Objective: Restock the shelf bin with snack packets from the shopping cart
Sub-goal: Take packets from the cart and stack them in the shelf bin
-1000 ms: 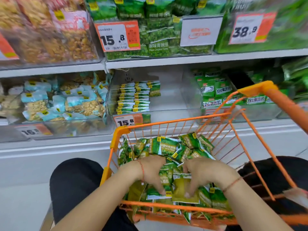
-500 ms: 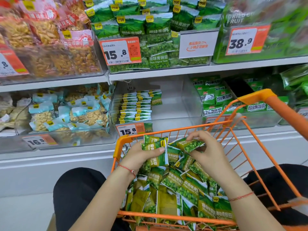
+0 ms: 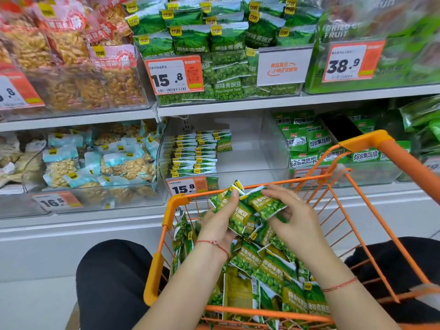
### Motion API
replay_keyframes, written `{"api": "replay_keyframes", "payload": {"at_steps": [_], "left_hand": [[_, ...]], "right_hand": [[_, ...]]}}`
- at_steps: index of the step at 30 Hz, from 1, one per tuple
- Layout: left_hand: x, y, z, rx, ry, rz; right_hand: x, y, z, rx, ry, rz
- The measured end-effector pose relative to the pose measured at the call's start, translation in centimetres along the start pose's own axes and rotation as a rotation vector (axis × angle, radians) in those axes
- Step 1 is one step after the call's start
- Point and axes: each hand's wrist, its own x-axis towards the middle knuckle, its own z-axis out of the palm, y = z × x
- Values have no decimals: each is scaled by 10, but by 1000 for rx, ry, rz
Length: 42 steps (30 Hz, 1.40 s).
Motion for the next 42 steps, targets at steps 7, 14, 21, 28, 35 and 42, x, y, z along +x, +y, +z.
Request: {"api": "replay_keyframes", "payload": {"at_steps": [7,14,21,28,35,42], "left_hand": [[-5,-3,18,-9,234,120],[-5,-5,34,12,214,204],[-19,-14,49,211,131,384],[-28,-18,46,421,51,551],[-30,1,41,500,105,537],[-23,17,25,433,7,489]], "right_hand": [[0,-7,7,428,-124,311],[4,-1,-3,782,-238,637],[7,1,2,1054,-245,745],[10,7,1,1108,-219,726],[6,0,-2,1074,-176,689],[8,-1,-4,1098,-197,651]]}}
